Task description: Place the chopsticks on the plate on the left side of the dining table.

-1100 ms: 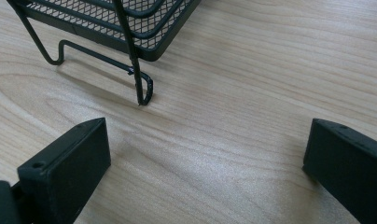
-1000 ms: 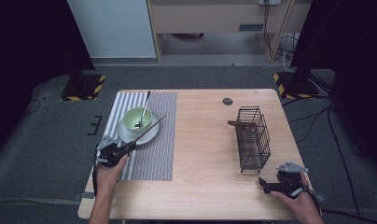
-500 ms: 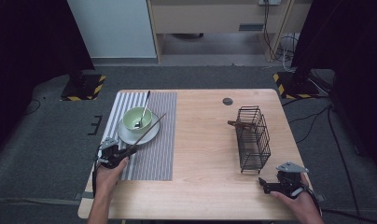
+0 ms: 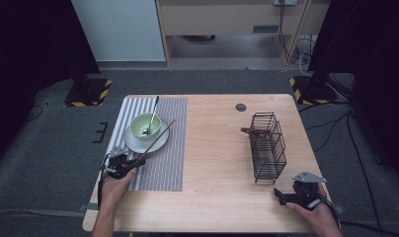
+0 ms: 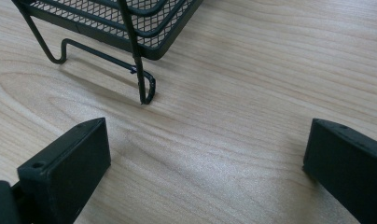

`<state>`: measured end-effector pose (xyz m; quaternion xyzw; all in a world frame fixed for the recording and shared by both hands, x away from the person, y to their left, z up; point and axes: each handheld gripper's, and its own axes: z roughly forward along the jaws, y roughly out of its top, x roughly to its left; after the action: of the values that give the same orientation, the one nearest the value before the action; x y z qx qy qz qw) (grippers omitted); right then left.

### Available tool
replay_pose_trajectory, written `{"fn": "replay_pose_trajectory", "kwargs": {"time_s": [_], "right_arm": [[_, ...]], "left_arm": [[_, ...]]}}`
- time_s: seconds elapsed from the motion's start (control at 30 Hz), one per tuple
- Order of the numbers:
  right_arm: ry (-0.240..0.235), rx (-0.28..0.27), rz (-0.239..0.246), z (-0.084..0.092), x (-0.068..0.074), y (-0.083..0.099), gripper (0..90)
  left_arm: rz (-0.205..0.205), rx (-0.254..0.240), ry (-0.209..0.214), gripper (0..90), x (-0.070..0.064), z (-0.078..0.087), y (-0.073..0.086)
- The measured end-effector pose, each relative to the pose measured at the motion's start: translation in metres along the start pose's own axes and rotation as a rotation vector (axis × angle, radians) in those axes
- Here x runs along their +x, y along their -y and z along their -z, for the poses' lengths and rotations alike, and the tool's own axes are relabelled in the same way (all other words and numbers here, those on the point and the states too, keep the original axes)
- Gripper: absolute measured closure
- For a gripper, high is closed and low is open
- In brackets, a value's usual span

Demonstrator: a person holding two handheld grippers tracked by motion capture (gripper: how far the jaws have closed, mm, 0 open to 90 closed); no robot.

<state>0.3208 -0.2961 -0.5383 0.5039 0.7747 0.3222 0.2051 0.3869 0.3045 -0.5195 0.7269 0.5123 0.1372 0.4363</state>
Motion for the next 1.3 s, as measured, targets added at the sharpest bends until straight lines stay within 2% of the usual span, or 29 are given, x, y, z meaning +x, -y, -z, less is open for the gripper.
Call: {"fn": "replay_pose_trajectory", "kwargs": {"time_s": [0.57, 0.7, 1.3], "right_arm": [[-0.001, -0.001, 0.005, 0.0000, 0.0001, 0.0001, 0.6], [-0.002, -0.001, 0.005, 0.0001, 0.0003, 0.0001, 0.6], [-0.003, -0.002, 0.007, 0.0001, 0.0004, 0.0001, 0.6]], "left_arm": [[0.014, 0.029, 0.004, 82.3, 0.0079, 0.0000, 0.0043], [0.011, 0.045, -0.003, 82.3, 0.0085, -0.0019, 0.0048], [-0.010, 0.047, -0.047, 81.5, 0.0077, -0.0038, 0.0048]]}}
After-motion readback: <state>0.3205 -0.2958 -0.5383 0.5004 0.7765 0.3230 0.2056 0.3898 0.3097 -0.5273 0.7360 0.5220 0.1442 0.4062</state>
